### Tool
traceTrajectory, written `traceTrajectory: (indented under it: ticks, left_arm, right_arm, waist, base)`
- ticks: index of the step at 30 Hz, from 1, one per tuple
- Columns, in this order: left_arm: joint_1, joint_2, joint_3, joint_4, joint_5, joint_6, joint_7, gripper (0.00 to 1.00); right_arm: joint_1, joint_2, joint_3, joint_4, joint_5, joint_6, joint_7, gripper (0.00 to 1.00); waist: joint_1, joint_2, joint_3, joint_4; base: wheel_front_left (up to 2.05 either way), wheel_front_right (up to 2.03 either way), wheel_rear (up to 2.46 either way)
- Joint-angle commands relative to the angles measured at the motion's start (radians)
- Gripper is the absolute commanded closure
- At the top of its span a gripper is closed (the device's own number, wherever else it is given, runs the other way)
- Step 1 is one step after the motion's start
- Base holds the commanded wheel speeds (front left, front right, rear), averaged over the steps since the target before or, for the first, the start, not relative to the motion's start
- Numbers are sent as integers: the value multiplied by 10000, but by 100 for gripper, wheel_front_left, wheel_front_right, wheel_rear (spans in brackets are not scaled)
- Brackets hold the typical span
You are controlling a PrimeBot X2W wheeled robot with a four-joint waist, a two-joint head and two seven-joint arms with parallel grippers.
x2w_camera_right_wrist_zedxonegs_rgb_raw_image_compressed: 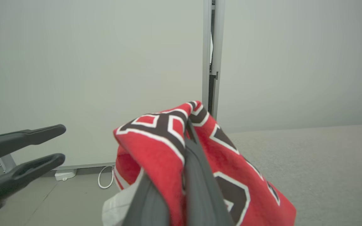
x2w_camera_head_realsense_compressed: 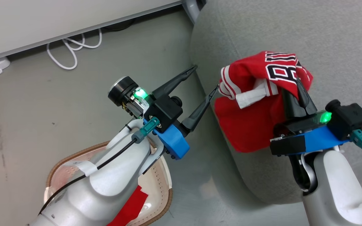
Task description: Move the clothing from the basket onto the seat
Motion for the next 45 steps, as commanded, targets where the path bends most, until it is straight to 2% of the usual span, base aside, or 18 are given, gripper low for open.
traceTrajectory:
  ticks: [1, 8, 16, 22, 28, 32, 35, 36, 41, 45]
  left_arm:
    - [134, 8, -42, -21, 26, -29, -48, 0]
    - [244, -42, -185, -21, 20, -56, -48, 0]
    - [338, -75, -176, -56, -62, -79, -48, 0]
    - [94, -16, -103, -138, 23, -87, -48, 0]
    - [-424, 84, -220, -188, 247, -92, 15, 0]
    - [-1001, 208, -372, -357, 436, -100, 190, 0]
    - [-1432, 284, -406, -529, 510, -105, 340, 0]
    - [-1432, 284, -406, -529, 510, -105, 340, 0]
    - [-2160, 489, -414, -835, 706, -108, 553, 0]
    - [-2639, 629, -421, -1078, 852, -108, 704, 0]
  right_arm:
    - [142, 8, -79, -112, -53, 5, -38, 100]
    - [723, 8, -447, -426, -2, 5, -38, 100]
    - [892, 6, -506, -572, 12, 5, -38, 100]
    - [101, 6, -598, -872, -222, 5, -38, 100]
    - [-1585, -52, -1191, -1278, -531, 5, -38, 100]
    - [-2995, -518, -1901, -1684, -653, 5, -36, 100]
    - [-4049, -1101, -2476, -1909, -707, 5, -36, 100]
    - [-4049, -1101, -2476, -1909, -707, 5, -36, 100]
    - [-5644, -2063, -4017, -1954, -446, 5, -36, 100]
    - [-6400, -3062, -5011, -1463, -291, 5, -33, 100]
  waist:
    - [0, -1, -23, -198]
    - [0, -1, -147, -524]
    - [0, -1, -257, -553]
    - [0, -1, 93, -427]
    - [0, -1, 1054, -206]
    - [0, -1, 2061, -3]
    - [0, -1, 2876, 108]
    - [0, -1, 2876, 108]
    - [0, -1, 4194, 190]
    - [0, -1, 5049, 213]
  base:
    - [0, 0, 0]
    - [0, 0, 0]
    - [0, 0, 0]
    - [0, 0, 0]
    - [0, 0, 0]
    - [0, 0, 0]
    - [0, 0, 0]
    - [0, 0, 0]
    - [0, 0, 0]
    - [0, 0, 0]
